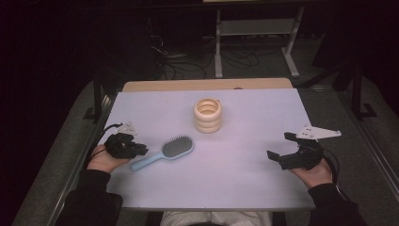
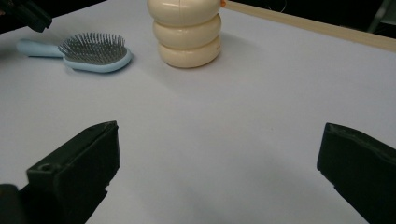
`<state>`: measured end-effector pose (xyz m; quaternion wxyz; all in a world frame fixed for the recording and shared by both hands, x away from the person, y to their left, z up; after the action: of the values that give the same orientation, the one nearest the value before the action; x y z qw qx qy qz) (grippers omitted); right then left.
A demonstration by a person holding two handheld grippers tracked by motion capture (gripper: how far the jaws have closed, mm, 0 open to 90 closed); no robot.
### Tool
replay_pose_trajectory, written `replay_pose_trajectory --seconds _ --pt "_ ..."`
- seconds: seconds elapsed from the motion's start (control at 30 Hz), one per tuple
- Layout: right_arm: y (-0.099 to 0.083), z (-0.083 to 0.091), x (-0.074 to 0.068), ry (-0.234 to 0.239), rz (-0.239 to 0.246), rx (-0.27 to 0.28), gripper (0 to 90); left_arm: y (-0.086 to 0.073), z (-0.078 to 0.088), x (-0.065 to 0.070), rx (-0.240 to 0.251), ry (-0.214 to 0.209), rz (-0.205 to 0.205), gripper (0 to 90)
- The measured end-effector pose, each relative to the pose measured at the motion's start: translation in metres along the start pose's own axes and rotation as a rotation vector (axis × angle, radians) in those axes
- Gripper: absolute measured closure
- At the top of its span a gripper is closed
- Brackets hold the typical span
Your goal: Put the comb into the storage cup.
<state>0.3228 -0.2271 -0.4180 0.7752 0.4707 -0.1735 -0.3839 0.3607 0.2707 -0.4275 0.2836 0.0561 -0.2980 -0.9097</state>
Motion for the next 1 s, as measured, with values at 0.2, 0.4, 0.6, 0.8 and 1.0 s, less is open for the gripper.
replay_pose_trajectory --seconds 0.2,0.4,0.6,0.8,1.0 --pt "0.0 0.001 0.0 0.0 0.0 0.002 0.0 -0.001 -0.003 0.005 -0.036 -0.094 -0.011 59.5" --pt "0.001 0.001 0.001 -0.01 0.002 0.007 0.0 0.005 -0.008 0.007 -0.068 -0.089 -0.094 51.1" --pt "0.0 -0.001 0.001 -0.016 0.002 -0.002 0.0 0.015 -0.014 0.009 -0.111 -0.094 -0.143 35.2" --pt "-0.001 -0.001 0.002 -0.02 -0.001 -0.009 0.0 0.022 -0.023 0.01 -0.156 -0.11 -0.156 23.9" --pt "-0.002 -0.002 0.002 -0.019 0.0 -0.013 0.0 0.024 -0.032 0.005 -0.168 -0.118 -0.134 14.2"
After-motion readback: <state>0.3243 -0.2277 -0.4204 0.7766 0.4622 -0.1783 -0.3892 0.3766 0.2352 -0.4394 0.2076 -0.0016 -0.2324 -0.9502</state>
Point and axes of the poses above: each handheld gripper's, and its own axes: z roughly backward along the jaws, y roughly out of its top, x roughly to its right, the point moved 5 cm from there along -z, roughly forward along the jaws, and after that the axes turned 2 degrees about -y, right-handed, at the moved point
